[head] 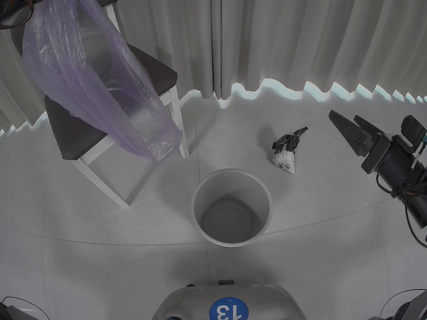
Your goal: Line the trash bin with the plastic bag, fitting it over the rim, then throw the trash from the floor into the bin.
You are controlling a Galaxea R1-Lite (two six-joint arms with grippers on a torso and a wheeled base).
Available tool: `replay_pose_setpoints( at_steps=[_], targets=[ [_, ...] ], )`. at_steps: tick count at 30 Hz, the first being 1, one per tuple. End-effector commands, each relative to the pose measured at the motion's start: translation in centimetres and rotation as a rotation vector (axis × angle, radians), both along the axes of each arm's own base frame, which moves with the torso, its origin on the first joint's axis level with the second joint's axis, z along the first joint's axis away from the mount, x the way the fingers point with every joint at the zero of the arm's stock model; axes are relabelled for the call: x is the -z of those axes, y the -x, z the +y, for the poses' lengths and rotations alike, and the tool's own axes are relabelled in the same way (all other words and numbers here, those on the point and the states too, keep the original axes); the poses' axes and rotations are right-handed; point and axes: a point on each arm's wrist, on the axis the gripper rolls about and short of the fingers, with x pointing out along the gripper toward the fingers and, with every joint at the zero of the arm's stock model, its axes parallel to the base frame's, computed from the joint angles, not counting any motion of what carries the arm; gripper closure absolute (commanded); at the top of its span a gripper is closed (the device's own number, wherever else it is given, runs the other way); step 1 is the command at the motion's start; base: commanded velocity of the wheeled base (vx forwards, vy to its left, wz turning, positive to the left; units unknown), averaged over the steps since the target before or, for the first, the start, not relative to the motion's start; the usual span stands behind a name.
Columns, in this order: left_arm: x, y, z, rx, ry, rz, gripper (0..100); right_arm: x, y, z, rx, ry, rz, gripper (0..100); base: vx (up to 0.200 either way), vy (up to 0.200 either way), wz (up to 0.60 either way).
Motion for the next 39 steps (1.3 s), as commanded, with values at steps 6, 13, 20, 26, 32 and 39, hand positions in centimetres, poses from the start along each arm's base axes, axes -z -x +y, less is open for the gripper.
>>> replay_pose_setpoints(
  at_steps=[6,13,20,26,32,39],
  targets=[
    [-0.1,0.1,-1.1,0.061,0.008,-0.006,100,2.7,0.3,3.5,-0.111,0.043,0.102,0,0.000,0.000,0.00],
    [-0.1,0.2,-1.8,0.052,0.035,0.004,100,4.1,0.4,5.7,-0.148,0.033,0.143,0,0.000,0.000,0.00],
    [-0.2,-0.1,-2.1,0.032,0.046,-0.007,100,4.9,1.4,7.9,-0.238,0.053,0.172,0,0.000,0.000,0.00],
    [-0.4,-0.1,-2.0,0.028,0.050,-0.013,100,5.9,1.3,10.0,-0.275,0.108,0.205,0,0.000,0.000,0.00],
    [-1.0,1.0,-1.3,0.019,0.064,-0.055,100,4.5,-0.3,12.0,-0.263,0.120,0.204,0,0.000,0.000,0.00],
    [-1.1,1.4,-1.1,0.017,0.067,-0.062,100,0.7,-1.9,14.2,-0.220,0.066,0.282,0,0.000,0.000,0.00]
  ],
)
